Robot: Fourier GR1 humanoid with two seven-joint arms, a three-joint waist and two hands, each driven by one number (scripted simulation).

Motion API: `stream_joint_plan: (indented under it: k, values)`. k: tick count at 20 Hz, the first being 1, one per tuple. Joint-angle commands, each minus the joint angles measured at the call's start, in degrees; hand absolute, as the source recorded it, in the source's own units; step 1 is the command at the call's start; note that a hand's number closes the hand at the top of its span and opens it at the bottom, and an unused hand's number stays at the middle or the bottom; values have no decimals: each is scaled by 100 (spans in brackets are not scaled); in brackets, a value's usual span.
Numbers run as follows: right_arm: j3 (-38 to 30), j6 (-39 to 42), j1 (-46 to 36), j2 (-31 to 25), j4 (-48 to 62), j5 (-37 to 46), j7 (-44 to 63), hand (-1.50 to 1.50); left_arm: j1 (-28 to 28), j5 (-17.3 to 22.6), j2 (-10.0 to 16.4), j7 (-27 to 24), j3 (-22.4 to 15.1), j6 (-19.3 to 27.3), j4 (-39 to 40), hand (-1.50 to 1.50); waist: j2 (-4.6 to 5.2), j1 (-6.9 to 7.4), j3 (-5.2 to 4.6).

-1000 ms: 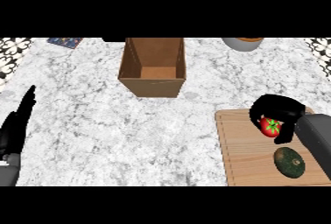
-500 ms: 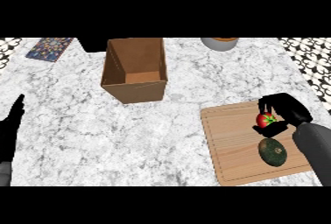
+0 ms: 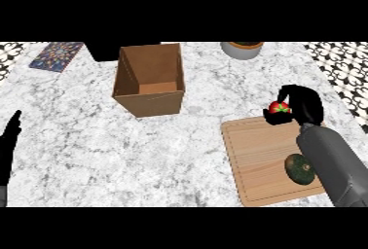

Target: Pick the tomato from the cutting board and place it in the cardboard box

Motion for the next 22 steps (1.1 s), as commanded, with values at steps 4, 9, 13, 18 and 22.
stream_joint_plan:
  k: [4,9,13,18,22]
  values:
    - [634,-573,-738,1020,-826,1045,2120,150,-96,31,40,-20,-33,-131,-74,0,55,174,16]
    - [912,-182,-1599,1890,-1414,1773,4094,150,-60,56,3,-98,-109,-252,-178,0,165,392,62]
    - [1125,366,-2295,2033,-2043,2036,5643,150,-245,-47,-139,120,-234,-135,-406,0,285,577,91]
    - [1377,189,-2932,2044,-1663,1791,6645,150,-505,-239,-401,54,-455,-100,-287,0,416,809,97]
    - [734,86,-3405,2047,-1052,1519,6282,150,-670,-136,-225,-113,-202,-246,-46,0,447,826,95]
